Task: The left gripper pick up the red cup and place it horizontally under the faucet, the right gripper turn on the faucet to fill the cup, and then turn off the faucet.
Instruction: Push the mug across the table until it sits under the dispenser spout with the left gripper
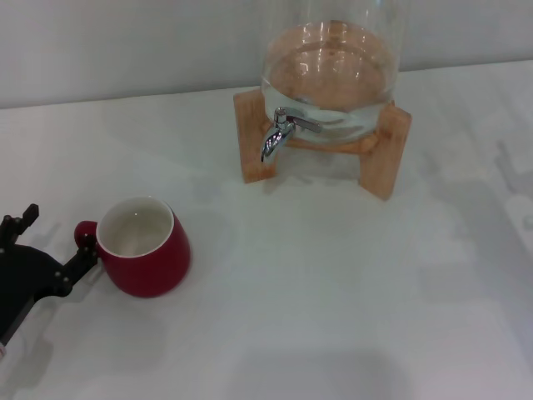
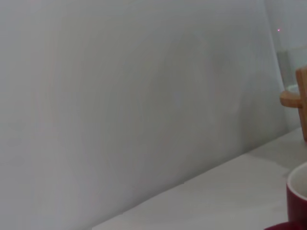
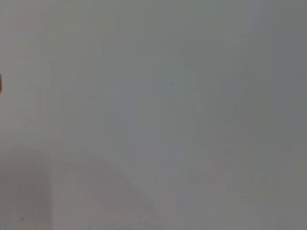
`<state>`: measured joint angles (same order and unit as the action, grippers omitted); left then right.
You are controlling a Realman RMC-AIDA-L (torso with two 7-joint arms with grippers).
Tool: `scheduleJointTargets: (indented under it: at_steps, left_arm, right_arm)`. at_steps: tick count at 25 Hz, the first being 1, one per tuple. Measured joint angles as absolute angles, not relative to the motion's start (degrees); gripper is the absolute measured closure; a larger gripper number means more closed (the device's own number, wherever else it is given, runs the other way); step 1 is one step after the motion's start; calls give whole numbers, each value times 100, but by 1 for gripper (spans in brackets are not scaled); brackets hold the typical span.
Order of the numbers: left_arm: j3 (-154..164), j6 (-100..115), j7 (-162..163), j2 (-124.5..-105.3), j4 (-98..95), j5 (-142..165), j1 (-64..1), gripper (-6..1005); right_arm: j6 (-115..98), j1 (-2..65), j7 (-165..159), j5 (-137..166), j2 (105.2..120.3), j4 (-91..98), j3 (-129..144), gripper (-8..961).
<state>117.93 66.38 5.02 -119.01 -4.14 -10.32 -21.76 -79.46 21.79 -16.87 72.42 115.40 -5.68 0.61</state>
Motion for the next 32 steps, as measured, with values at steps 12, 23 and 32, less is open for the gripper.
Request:
scheduleJointTargets:
  at_steps: [12,23,32]
  left_arm:
    - [11813,6588,457,-11909,-431,-1027,-2180,118]
    - [11809,6589,457,-11908,-432,-1018,-2180,119]
    - [11809,6592,457,-11911,-421,-1018,-2198,119]
  right_arm:
    - [-7946,2179,-1688,7242,11540,-572,64,222]
    - [-7999,2164,-1688,7242,11540,-572,70,221]
    - [-7999,2162,-1688,7242,11540,-571,70,221]
